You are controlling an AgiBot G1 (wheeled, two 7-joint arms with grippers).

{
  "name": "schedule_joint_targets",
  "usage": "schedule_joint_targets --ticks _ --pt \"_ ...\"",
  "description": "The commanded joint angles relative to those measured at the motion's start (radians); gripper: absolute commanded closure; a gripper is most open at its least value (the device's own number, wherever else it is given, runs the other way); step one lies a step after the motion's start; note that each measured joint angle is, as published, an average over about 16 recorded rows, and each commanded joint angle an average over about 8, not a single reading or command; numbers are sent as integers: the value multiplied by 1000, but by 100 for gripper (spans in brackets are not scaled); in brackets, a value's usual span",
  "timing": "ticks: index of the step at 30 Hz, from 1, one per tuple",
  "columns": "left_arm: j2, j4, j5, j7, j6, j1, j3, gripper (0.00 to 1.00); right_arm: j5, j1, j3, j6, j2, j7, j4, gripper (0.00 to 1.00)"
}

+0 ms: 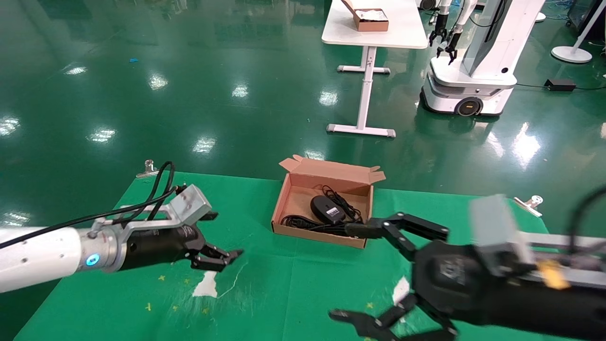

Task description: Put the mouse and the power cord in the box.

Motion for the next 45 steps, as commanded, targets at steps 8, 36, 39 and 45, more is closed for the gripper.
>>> schedule_joint_targets --ticks 8,36,39,45 --pt "-56 -65 -188 83 167 100 -168 0 107 -72 103 -85 82 48 79 0" --pt "-220 -257 -747 324 662 398 -666 0 114 -75 106 -89 87 49 82 0" --pt "-226 -263 -766 330 678 408 -683 0 115 -76 107 -89 88 49 83 0" --pt "-223 -259 -755 326 668 402 -672 0 114 -75 106 -89 87 49 82 0"
